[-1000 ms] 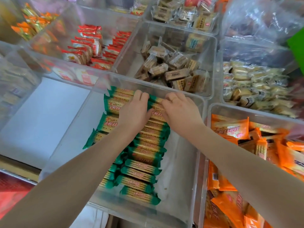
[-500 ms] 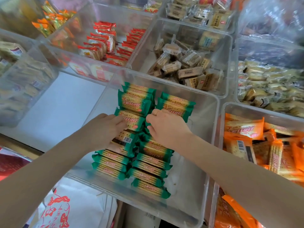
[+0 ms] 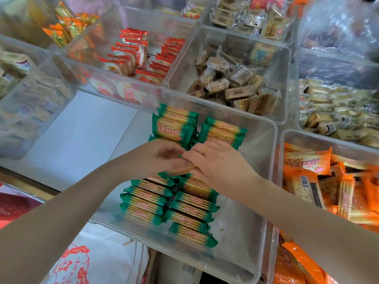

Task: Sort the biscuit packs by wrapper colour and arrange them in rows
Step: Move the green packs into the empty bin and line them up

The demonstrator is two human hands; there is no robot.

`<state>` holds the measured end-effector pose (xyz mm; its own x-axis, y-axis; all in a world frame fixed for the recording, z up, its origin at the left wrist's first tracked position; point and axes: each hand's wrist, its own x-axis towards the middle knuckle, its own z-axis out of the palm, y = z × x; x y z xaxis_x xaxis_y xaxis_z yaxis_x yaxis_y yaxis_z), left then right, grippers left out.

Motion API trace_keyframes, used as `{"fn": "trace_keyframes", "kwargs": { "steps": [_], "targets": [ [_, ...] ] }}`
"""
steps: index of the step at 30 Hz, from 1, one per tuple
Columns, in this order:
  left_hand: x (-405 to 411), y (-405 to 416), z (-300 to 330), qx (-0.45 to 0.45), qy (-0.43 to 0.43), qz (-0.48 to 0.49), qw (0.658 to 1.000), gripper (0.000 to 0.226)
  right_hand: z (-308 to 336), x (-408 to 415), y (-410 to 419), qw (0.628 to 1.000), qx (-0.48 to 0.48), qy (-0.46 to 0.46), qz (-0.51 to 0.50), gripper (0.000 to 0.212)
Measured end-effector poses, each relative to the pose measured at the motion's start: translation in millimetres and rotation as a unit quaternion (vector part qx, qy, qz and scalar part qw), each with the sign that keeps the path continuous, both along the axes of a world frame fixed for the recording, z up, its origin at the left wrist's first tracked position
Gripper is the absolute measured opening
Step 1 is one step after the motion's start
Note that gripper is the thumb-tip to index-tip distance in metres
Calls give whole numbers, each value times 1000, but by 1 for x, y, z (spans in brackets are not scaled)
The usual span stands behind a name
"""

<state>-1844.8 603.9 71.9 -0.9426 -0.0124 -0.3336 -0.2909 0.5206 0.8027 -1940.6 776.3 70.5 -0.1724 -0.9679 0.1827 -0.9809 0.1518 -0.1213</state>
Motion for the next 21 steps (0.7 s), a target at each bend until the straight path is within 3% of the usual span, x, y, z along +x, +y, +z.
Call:
{"fn": "trace_keyframes", "kwargs": {
  "steps": [2,4,7,10,14,18,21],
  "targets": [
    [-4,0,-4,-65,43,50,996,32,-1,-3,3,997,26,-15,-72,26],
    [-5,-5,-12,-185,70,72,978,31,-2,-13,7,985,59,-68,-149,24],
    [-2,-11,-32,-391,35,-28,919,47,-2,-35,14,952,85,-132,-264,24],
    [-3,-10,-42,-467,-8,-64,882,63,0,-46,14,929,102,-156,-319,28],
    [-8,-12,-39,-477,-4,-75,876,62,-2,-44,10,924,96,-142,-342,20],
    [-12,-4,-25,-380,71,-72,920,67,-4,-44,5,928,139,44,-344,34],
    [-20,7,-18,-272,59,-51,959,64,-7,-51,6,925,147,-41,-347,37]
  ]
}}
